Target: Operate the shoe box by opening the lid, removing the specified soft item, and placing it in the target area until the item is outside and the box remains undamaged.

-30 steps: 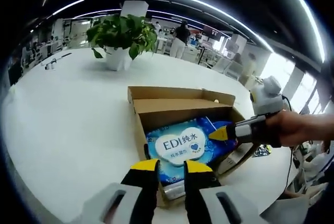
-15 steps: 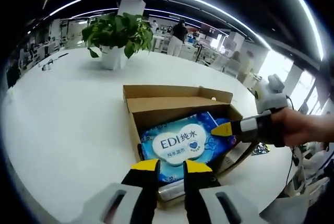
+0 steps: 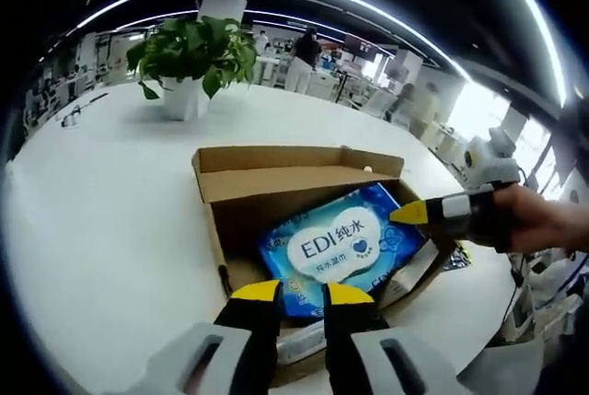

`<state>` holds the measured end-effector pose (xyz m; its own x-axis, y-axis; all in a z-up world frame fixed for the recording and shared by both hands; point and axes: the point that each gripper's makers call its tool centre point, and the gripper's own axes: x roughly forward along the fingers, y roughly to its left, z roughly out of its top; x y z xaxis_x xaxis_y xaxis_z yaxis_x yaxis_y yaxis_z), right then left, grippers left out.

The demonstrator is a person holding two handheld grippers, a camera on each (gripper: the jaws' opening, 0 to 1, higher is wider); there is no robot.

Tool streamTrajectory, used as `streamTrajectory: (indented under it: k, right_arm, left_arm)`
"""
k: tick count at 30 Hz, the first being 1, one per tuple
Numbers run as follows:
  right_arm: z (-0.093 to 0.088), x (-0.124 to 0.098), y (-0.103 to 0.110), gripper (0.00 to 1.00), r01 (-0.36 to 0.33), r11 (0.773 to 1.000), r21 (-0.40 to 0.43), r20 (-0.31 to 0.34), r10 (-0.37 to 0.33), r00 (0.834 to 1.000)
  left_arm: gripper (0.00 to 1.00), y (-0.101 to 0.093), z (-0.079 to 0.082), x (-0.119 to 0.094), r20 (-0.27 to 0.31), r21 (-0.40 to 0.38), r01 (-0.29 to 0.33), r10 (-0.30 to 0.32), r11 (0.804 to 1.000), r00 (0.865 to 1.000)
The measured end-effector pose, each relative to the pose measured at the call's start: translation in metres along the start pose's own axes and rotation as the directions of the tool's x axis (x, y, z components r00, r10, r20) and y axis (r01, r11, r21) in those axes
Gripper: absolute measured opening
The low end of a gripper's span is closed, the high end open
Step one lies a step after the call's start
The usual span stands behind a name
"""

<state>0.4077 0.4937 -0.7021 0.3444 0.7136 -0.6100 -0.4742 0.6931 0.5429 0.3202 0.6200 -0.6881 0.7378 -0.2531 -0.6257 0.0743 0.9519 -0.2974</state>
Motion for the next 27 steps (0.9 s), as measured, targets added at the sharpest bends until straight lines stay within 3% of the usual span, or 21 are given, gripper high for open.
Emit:
streamTrajectory:
  k: [12, 19, 27]
  right_arm:
    - [0.002, -0.025, -0.006, 0.00, 0.025, 0.999, 0.031, 0.053, -0.026, 0.998]
    - [0.002, -0.038, -0.013, 0.00, 0.052, 0.998, 0.031, 0.066, -0.054, 0.996]
    - [0.000, -0.047, -0.021, 0.00, 0.064, 0.997, 0.035, 0.063, -0.066, 0.996]
  left_arm:
    - [0.18, -0.010, -0.004, 0.027, -0.063, 0.006, 0.027, -0.027, 1.000, 0.998]
    - [0.20, -0.008, -0.015, 0.044, -0.149, -0.005, 0.015, -0.016, 1.000, 0.989]
    - [0.22, -0.023, -0.026, 0.062, -0.196, -0.128, 0.085, -0.109, 0.988, 0.974]
